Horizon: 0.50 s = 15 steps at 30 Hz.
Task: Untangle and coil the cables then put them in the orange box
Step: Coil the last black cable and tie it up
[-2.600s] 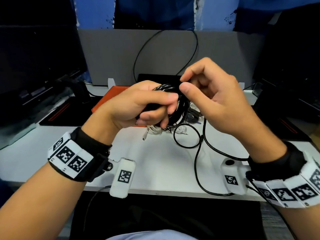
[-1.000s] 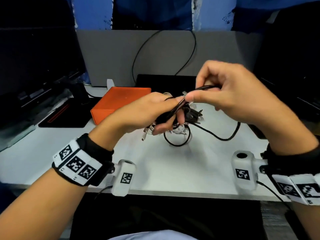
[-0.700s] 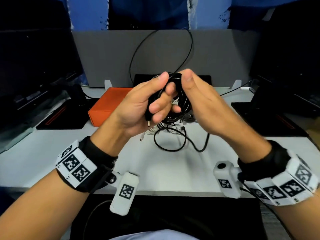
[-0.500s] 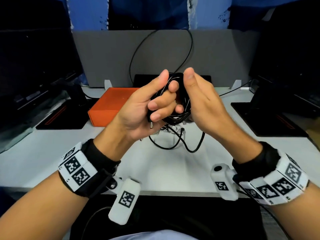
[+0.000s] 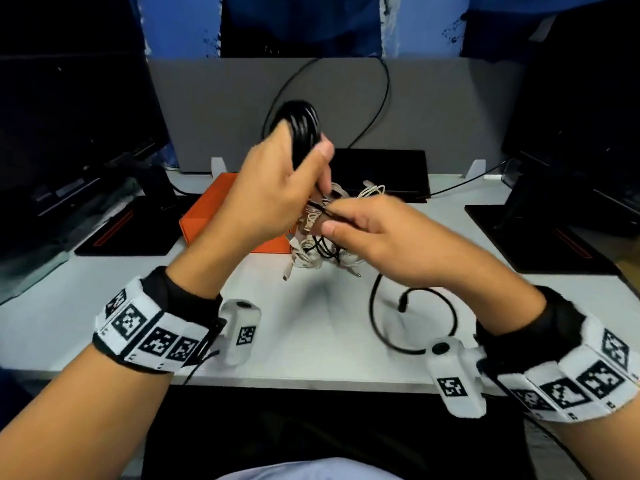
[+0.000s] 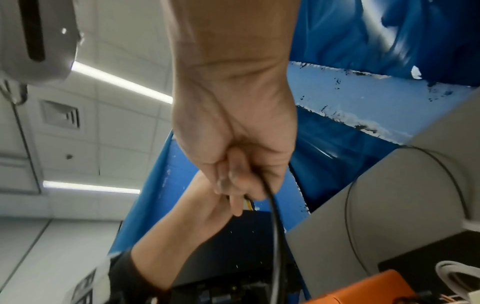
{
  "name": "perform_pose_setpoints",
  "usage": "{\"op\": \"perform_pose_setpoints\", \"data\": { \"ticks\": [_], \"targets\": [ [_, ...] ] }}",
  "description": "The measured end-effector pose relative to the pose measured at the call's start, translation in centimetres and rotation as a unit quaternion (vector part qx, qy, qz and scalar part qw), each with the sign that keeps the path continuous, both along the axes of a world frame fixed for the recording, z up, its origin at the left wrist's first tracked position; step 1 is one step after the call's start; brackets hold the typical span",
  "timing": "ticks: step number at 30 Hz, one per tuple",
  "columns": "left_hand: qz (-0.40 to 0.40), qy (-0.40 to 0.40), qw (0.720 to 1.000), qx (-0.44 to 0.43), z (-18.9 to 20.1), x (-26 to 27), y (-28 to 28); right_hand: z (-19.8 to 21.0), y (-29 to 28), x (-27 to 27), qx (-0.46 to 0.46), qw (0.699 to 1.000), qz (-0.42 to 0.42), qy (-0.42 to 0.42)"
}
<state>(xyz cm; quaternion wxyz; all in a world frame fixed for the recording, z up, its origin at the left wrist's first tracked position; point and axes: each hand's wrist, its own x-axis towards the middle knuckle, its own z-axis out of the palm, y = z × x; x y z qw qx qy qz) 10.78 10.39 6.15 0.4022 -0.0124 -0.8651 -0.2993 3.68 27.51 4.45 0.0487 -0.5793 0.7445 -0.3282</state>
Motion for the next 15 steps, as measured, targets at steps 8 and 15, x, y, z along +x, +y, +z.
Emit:
{"op": "perform_pose_setpoints", "data": {
  "ticks": [8, 15],
  "targets": [
    [-0.265, -0.299, 0.905, 0.15, 0.5, 1.7, 0.0, 2.5, 2.0, -0.3, -0.121, 0.987, -0.097, 0.044],
    [-0.441, -0.207, 0.814, 0.316, -0.9, 1.3, 1.6, 1.3, 1.0, 0.5, -0.194, 0.971, -0.103, 0.091]
  ]
}}
